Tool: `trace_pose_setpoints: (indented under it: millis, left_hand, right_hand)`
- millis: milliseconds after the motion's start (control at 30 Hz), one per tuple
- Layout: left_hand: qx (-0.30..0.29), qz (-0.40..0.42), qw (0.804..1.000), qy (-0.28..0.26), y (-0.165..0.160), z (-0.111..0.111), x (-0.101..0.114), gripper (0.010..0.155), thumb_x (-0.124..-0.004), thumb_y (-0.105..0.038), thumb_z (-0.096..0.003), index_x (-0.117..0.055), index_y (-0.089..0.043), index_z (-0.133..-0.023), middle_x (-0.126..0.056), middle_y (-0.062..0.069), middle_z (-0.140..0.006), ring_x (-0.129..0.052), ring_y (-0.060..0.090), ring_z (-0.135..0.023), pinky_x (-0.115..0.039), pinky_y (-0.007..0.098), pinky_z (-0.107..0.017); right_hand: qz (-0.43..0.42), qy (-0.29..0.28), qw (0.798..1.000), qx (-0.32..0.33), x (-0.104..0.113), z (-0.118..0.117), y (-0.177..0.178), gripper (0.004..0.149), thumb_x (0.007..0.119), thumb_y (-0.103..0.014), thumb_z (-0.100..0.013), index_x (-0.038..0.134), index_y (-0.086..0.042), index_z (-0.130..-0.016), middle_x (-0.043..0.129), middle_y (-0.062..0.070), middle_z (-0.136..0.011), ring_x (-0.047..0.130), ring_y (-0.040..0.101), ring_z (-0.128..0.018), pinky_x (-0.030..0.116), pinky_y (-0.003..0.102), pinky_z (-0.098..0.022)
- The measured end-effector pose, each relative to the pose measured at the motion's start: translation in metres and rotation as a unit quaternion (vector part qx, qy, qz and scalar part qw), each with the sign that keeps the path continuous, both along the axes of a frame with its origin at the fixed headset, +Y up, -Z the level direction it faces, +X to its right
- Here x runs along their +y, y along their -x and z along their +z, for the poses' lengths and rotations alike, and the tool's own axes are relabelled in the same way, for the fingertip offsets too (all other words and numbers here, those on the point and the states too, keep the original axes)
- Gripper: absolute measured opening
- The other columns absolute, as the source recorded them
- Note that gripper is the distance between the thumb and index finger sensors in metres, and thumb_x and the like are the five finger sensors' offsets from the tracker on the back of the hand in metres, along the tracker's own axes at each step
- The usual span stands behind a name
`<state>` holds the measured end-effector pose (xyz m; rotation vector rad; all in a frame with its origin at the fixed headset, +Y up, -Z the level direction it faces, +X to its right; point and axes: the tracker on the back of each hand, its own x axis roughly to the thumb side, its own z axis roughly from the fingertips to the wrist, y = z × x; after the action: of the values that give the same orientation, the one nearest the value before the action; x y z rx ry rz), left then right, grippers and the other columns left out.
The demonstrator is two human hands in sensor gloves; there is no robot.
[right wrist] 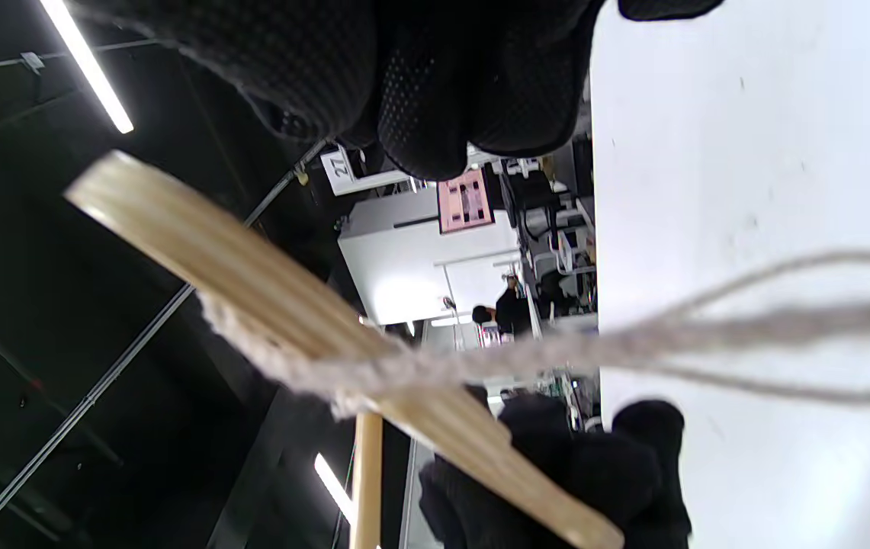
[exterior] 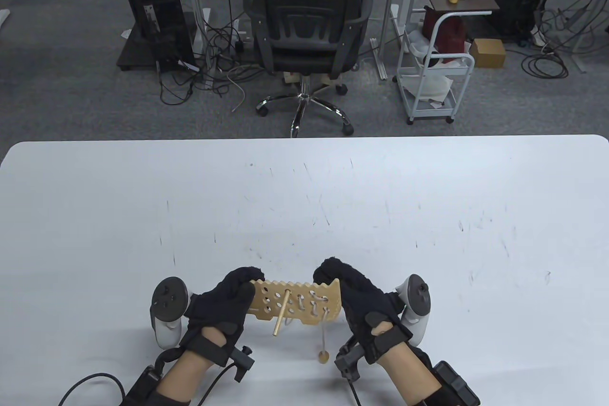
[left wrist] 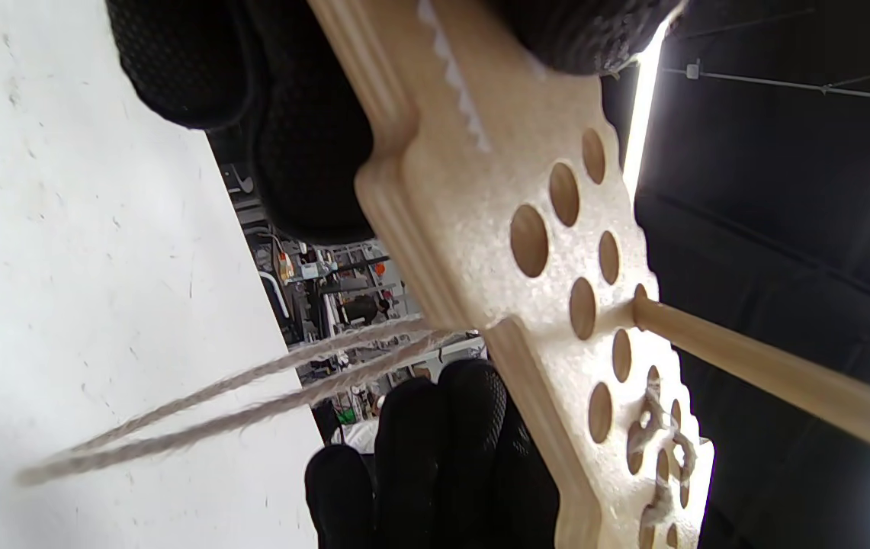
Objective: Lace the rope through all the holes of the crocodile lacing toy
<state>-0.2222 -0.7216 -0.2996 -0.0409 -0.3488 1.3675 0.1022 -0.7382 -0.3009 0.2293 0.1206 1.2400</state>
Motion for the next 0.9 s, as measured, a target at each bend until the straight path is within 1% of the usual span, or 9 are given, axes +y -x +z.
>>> trace_pose_setpoints:
  millis: [100, 267, 433, 533, 667, 767, 900]
  left_hand:
    - [0.020, -0.002, 1.000, 0.004, 0.005, -0.002, -0.001, 0.051, -0.070, -0.043, -0.0428, -0.074, -0.027, -0.091, -0.092, 0.000, -0.073, -0.103, 0.020, -0.053, -0.076, 0.049, -0.063]
    - [0.053, -0.019, 0.998, -0.005, 0.012, -0.001, 0.002, 0.051, -0.071, -0.043, -0.0430, -0.074, -0.027, -0.091, -0.092, 0.000, -0.073, -0.103, 0.020, -0.053, -0.076, 0.049, -0.063]
    - [0.083, -0.031, 0.996, -0.004, 0.019, -0.002, 0.003, 0.051, -0.071, -0.043, -0.0427, -0.075, -0.026, -0.091, -0.093, 0.000, -0.073, -0.103, 0.021, -0.053, -0.076, 0.049, -0.062]
    - [0.098, -0.032, 0.995, 0.005, 0.022, -0.002, 0.002, 0.051, -0.072, -0.042, -0.0424, -0.075, -0.026, -0.091, -0.093, 0.001, -0.072, -0.103, 0.021, -0.052, -0.076, 0.050, -0.062]
    - [0.114, -0.044, 0.992, 0.017, 0.023, -0.002, 0.001, 0.051, -0.072, -0.042, -0.0421, -0.076, -0.025, -0.090, -0.093, 0.001, -0.072, -0.103, 0.022, -0.052, -0.076, 0.050, -0.062]
    - [0.118, -0.051, 0.991, 0.025, 0.023, -0.001, 0.000, 0.051, -0.072, -0.042, -0.0421, -0.076, -0.025, -0.090, -0.093, 0.001, -0.071, -0.103, 0.022, -0.051, -0.076, 0.050, -0.061]
    - [0.117, -0.059, 0.991, 0.037, 0.022, -0.001, -0.001, 0.051, -0.072, -0.042, -0.0422, -0.076, -0.025, -0.090, -0.094, 0.002, -0.071, -0.103, 0.022, -0.051, -0.076, 0.050, -0.061]
  right_hand:
    - [0.014, -0.015, 1.000, -0.020, 0.003, -0.002, -0.007, 0.051, 0.080, -0.027, -0.050, 0.067, -0.018, -0.099, 0.075, 0.011, -0.100, 0.071, 0.041, -0.088, 0.042, 0.066, -0.066]
    - [0.062, -0.053, 0.995, -0.057, 0.011, 0.001, -0.013, 0.054, 0.082, -0.026, -0.049, 0.066, -0.018, -0.099, 0.070, 0.011, -0.103, 0.066, 0.042, -0.090, 0.038, 0.068, -0.066]
    - [0.116, -0.113, 0.982, -0.100, 0.024, 0.005, -0.017, 0.056, 0.085, -0.028, -0.047, 0.066, -0.020, -0.100, 0.067, 0.010, -0.104, 0.062, 0.042, -0.092, 0.034, 0.068, -0.067]
    - [0.145, -0.150, 0.971, -0.117, 0.032, 0.008, -0.018, 0.052, 0.086, -0.026, -0.047, 0.072, -0.020, -0.096, 0.071, 0.010, -0.102, 0.062, 0.042, -0.092, 0.033, 0.069, -0.067]
    - [0.209, -0.206, 0.947, -0.131, 0.042, 0.014, -0.016, 0.051, 0.087, -0.026, -0.046, 0.073, -0.021, -0.095, 0.072, 0.009, -0.102, 0.060, 0.041, -0.094, 0.031, 0.069, -0.067]
    - [0.247, -0.242, 0.928, -0.139, 0.047, 0.018, -0.012, 0.053, 0.089, -0.030, -0.045, 0.074, -0.022, -0.096, 0.071, 0.009, -0.103, 0.057, 0.041, -0.096, 0.029, 0.069, -0.067]
    - [0.309, -0.286, 0.897, -0.135, 0.051, 0.023, -0.004, 0.055, 0.091, -0.032, -0.044, 0.074, -0.022, -0.096, 0.068, 0.009, -0.104, 0.053, 0.040, -0.098, 0.026, 0.069, -0.068]
